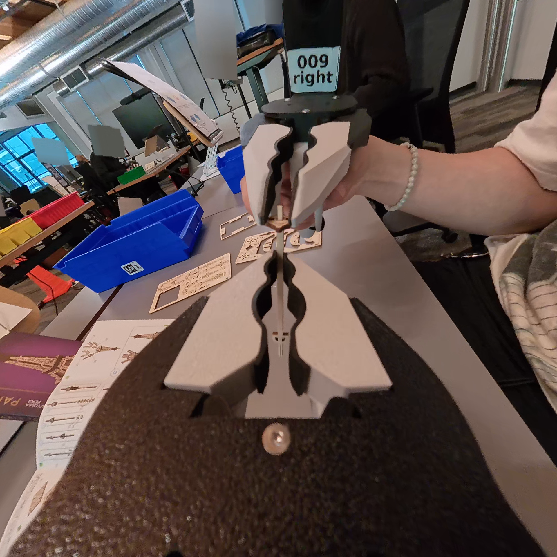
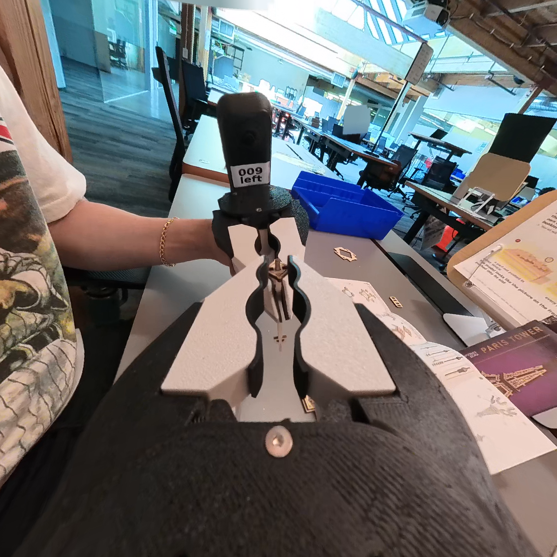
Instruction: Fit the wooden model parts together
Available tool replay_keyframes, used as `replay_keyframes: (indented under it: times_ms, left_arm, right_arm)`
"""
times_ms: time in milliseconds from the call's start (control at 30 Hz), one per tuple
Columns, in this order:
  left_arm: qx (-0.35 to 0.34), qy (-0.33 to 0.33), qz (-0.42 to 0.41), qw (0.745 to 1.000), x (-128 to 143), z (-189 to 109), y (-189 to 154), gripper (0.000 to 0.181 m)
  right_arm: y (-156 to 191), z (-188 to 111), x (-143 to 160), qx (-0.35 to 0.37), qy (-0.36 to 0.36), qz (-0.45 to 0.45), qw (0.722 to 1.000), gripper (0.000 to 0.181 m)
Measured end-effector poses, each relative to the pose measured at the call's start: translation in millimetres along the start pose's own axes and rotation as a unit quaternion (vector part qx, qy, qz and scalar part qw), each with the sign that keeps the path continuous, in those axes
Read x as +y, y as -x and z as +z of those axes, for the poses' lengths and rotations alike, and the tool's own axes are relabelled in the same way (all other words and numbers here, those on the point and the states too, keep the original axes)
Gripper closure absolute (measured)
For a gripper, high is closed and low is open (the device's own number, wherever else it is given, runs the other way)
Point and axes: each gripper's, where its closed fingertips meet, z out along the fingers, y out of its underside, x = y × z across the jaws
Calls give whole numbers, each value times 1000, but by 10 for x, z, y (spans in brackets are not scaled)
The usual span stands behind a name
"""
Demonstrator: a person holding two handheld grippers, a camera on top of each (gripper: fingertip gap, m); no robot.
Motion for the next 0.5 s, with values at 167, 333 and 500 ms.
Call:
replay_keyframes:
  times_ms: [167, 333, 500]
  left_arm:
    - [3, 7, 6, 1000, 18, 4, -14, 181]
    - [14, 16, -3, 1000, 64, 22, -47, 181]
    - [8, -1, -8, 1000, 49, 24, -26, 181]
  right_arm:
    - [12, -1, 20, -9, -1, 13, 1000, 175]
    - [27, 10, 74, -17, -1, 33, 999, 176]
    - [10, 15, 64, -15, -12, 42, 999, 176]
